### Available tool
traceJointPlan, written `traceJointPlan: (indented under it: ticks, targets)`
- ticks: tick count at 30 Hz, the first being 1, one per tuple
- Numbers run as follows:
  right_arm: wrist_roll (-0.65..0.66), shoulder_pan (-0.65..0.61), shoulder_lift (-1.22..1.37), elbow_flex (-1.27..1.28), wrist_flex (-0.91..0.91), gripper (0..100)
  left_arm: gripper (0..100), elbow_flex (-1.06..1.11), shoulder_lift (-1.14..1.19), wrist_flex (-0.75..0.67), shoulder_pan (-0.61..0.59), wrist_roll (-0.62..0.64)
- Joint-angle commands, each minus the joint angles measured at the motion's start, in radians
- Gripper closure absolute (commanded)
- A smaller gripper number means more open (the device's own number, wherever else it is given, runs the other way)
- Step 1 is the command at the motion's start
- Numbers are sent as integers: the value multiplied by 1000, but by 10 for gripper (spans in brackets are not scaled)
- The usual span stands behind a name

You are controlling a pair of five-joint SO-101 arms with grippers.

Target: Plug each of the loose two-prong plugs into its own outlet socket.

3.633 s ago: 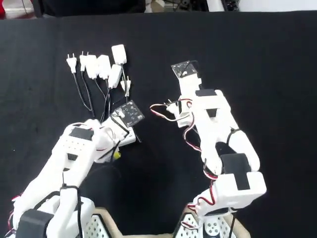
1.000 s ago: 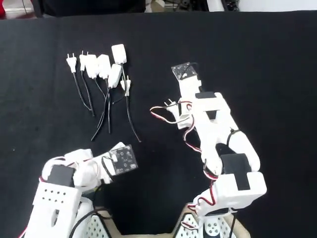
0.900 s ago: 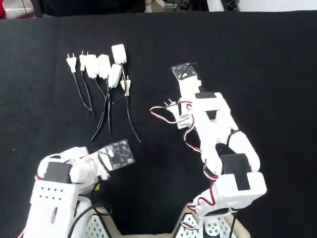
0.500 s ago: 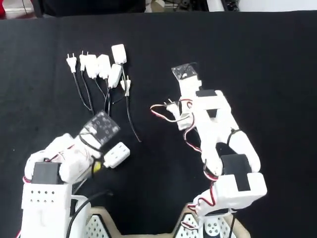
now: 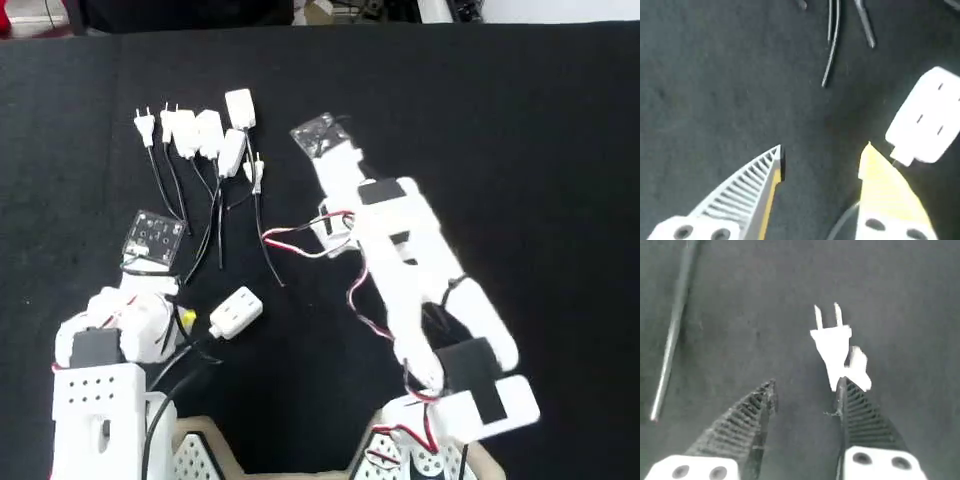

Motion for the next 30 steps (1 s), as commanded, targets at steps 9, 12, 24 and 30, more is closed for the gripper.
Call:
traceJointPlan:
  ticks: [9,12,24,30]
  targets:
    - [172,63,361,-202,-107,809,748,91,-8,-17,-125,-71]
    - [173,66,386,-248,-78,884,748,102,-8,-18,-134,-115]
    - [187,58,315,-242,-43,986,748,119,-8,-44,-124,-155]
    - [195,-29,101,-239,161,986,748,120,-8,-38,-99,-190]
